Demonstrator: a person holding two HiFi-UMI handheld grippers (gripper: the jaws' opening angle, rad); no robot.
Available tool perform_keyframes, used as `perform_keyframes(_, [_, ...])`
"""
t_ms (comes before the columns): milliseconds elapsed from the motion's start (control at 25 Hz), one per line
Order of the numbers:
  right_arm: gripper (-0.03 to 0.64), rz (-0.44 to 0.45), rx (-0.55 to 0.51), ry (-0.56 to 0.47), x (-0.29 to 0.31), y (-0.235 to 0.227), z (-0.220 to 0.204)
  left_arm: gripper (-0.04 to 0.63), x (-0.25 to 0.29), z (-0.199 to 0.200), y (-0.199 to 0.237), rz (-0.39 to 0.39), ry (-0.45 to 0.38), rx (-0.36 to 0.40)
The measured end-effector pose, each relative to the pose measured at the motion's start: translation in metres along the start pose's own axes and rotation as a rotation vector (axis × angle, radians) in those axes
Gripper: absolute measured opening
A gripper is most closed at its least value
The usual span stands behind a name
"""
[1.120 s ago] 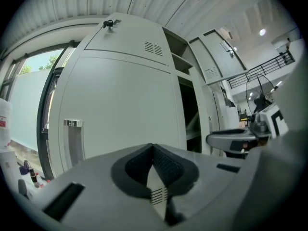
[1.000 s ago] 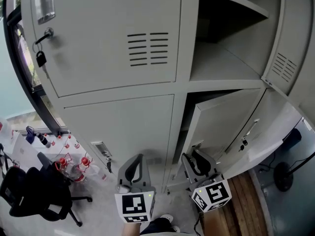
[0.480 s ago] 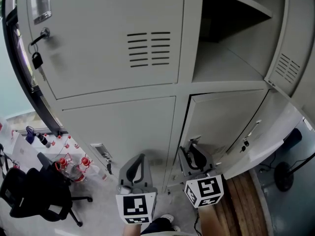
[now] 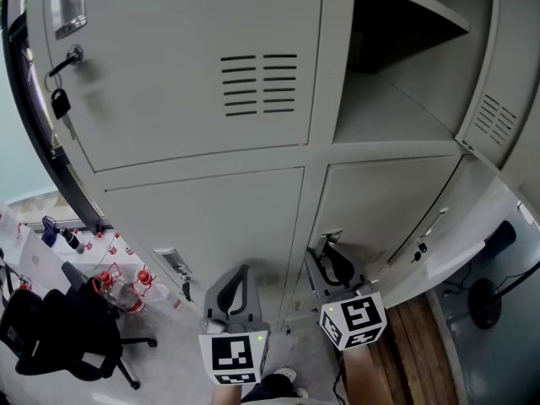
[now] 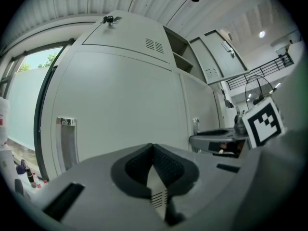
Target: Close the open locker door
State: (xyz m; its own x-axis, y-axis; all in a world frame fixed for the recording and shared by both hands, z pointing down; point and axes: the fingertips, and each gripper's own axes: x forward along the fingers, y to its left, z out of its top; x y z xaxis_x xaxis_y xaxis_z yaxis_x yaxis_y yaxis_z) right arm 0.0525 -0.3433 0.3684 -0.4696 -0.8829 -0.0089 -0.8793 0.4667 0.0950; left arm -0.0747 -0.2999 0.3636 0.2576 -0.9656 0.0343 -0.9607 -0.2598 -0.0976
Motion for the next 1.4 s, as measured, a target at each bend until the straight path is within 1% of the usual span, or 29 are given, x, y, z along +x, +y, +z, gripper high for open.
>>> perform_keyframes(240, [0.133,0.013,0.008,0.008,0.003,-0.003,-0.001,0.002,0.001,0.0,0.001,0.01,0.01,-0.03])
perform_keyframes(400, [0.141,0.023,0.012,0.006,0.003,-0.004,-0.001,0.002,0.002,-0.002,0.004,0.013,-0.001,-0.004])
perform_keyframes(640, [0.141,0.028,0.029,0.006,0.003,-0.006,-0.004,0.002,0.004,-0.004,0.002,0.012,0.009,-0.013])
perform_keyframes(800, [0.13,0.009,0.005,0.039,-0.001,-0.01,-0.014,0.002,0.005,-0.004,-0.001,-0.004,0.01,-0.011])
perform_keyframes(920, [0.13,0.001,0.008,0.048,-0.003,-0.011,-0.018,0.002,0.006,-0.004,-0.003,-0.006,0.011,-0.012])
perform_keyframes(1120, [0.13,-0.005,0.005,0.048,-0.01,-0.015,-0.015,0.002,0.008,0.004,-0.013,-0.031,-0.006,-0.009])
perform_keyframes(1240, [0.13,-0.027,0.005,0.031,-0.021,-0.022,-0.009,0.002,0.01,0.009,-0.021,-0.047,-0.013,-0.005])
perform_keyframes(1320, [0.141,-0.051,-0.001,0.013,-0.031,-0.03,-0.003,0.002,0.011,0.013,-0.027,-0.06,-0.021,-0.004])
perform_keyframes(1400, [0.17,-0.087,-0.01,-0.004,-0.044,-0.04,0.003,0.002,0.012,0.021,-0.038,-0.088,-0.033,-0.013])
